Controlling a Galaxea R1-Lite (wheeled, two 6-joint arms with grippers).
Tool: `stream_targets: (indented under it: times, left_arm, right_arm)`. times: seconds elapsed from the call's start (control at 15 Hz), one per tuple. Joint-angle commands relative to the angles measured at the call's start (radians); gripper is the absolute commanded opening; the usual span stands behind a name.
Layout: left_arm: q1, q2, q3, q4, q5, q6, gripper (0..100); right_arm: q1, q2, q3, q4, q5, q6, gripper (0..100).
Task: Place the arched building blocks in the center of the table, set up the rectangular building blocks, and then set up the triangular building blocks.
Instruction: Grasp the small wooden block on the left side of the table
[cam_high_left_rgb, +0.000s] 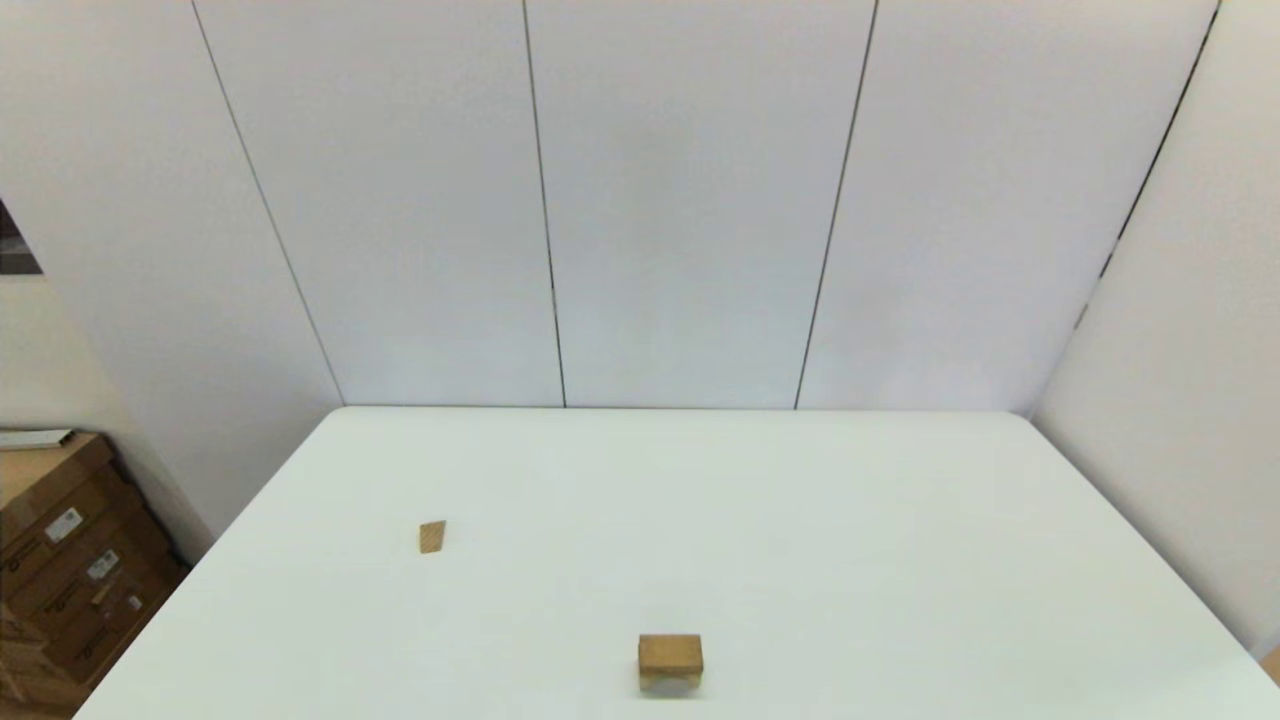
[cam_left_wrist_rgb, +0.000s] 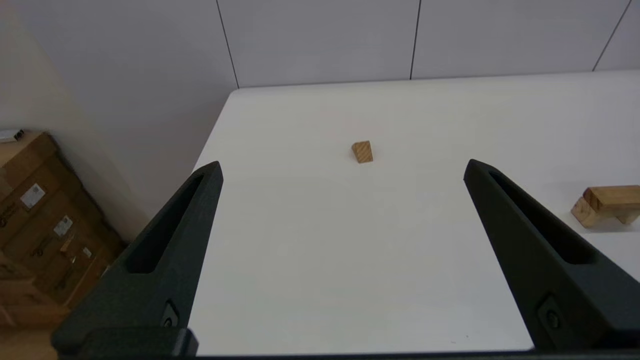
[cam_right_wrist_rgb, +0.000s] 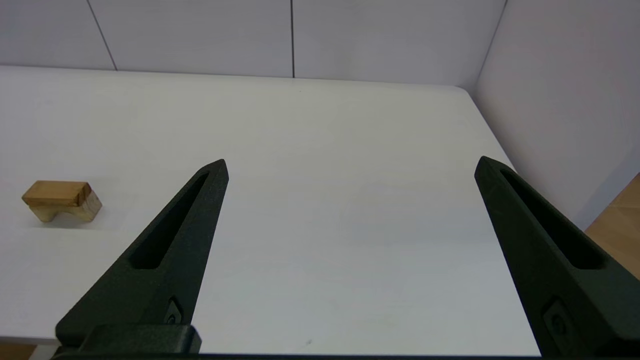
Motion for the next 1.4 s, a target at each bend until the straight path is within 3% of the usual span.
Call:
stream_targets:
  times: [0.07, 0.27, 0.4, 0.6, 0.87, 1.0, 1.4]
  left_arm:
    - [0.001, 0.599, -0.238, 0.046, 0.005, -0.087, 100]
    - [0.0, 1.141, -0.367, -0.091, 0.003, -0.282, 100]
    - [-0.002, 1.392, -0.406, -0.204, 0.005, -0.314, 100]
    - [-0.036, 1.685, -0.481, -0.27, 0.006, -0.388, 100]
    - [-0.126, 1.922, -0.541, -0.396, 0.028, -0.382, 100]
    - [-0.169, 2.007, -0.608, -0.398, 0.106, -0.389, 100]
    - [-0.169, 2.162, -0.728, -0.407, 0.114, -0.388, 100]
  right_arm:
    - [0.0, 0.002, 0.0, -0.001, 0.0, 0.002, 100]
    - [0.0, 0.002, 0.0, -0.001, 0.0, 0.002, 100]
    - [0.0, 0.002, 0.0, 0.001, 0.0, 0.002, 100]
    - [0.0, 0.002, 0.0, 0.001, 0.0, 0.002, 100]
    - [0.0, 0.002, 0.0, -0.001, 0.0, 0.002, 100]
    - [0.0, 0.002, 0.0, 0.001, 0.0, 0.002, 100]
    - [0.0, 0.002, 0.0, -0.001, 0.0, 0.002, 100]
